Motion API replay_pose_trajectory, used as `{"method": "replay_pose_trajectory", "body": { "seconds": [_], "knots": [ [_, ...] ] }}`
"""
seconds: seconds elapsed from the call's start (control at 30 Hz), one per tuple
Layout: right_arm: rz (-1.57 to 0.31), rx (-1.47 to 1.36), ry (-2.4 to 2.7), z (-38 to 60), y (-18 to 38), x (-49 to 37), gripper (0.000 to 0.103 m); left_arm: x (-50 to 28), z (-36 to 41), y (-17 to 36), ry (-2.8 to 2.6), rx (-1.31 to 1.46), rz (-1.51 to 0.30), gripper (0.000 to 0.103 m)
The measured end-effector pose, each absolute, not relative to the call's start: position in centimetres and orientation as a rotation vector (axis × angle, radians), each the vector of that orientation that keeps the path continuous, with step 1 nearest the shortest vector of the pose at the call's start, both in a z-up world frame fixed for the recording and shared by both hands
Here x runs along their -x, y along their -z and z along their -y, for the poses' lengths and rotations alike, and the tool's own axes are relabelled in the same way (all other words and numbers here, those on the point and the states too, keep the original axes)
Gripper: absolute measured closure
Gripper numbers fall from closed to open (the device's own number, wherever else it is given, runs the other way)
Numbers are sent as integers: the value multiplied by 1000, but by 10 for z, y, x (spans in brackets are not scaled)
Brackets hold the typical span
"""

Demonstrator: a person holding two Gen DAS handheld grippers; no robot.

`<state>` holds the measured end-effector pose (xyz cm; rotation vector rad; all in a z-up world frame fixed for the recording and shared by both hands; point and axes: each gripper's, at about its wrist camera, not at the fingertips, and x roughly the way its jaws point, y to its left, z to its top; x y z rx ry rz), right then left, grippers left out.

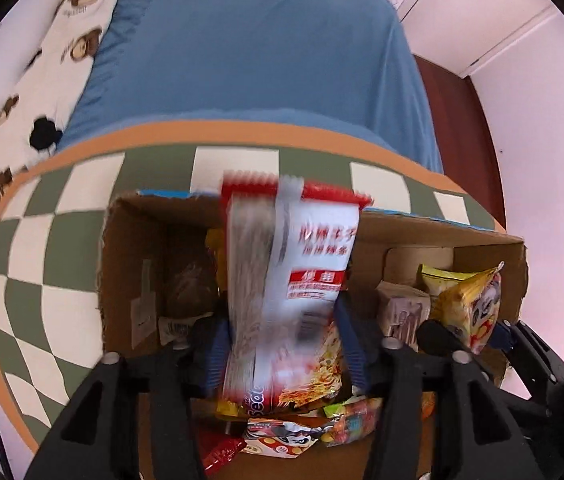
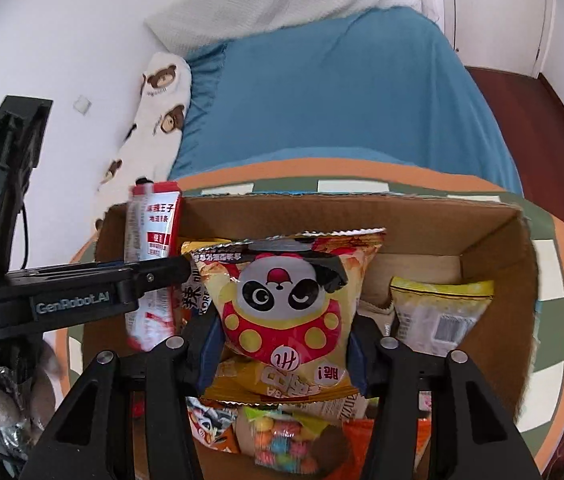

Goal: Organize snacks
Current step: 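Carry both packs into the box and open both tools to release, then move both open tools back toward the brown pack on the mat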

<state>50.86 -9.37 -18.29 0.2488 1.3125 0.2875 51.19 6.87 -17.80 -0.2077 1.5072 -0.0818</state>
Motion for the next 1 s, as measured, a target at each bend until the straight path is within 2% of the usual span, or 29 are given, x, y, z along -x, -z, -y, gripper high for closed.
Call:
{"method": "replay_pose_trajectory", "body": {
  "seconds": [0.07,0.1,0.17,0.23,0.33,0.5,0.57,0.6,1.0],
  "knots": [
    [-1321,-244,-275,90,191,-516,21,-512,-72,181,61,203,-1502,26],
    [-1318,-233,-266,90,193,-519,16,-511,-73,179,53,196,-1490,26],
    [-1312,-218,-257,90,193,-522,14,-507,-75,175,48,202,-1472,25],
    [-1316,-198,-241,92,194,-522,7,-502,-76,173,51,205,-1461,25],
    [-1314,-163,-208,101,194,-512,7,-492,-71,167,41,159,-1433,19],
    [-1306,-129,-188,112,191,-488,6,-472,-66,161,51,158,-1394,17],
    [-1298,-109,-174,115,187,-474,6,-461,-62,156,50,138,-1369,4],
    [-1293,-101,-169,116,185,-468,6,-456,-60,154,53,129,-1359,2],
    [-1156,-66,-140,135,132,-387,4,-374,-42,107,25,72,-1171,0]
  ]
}}
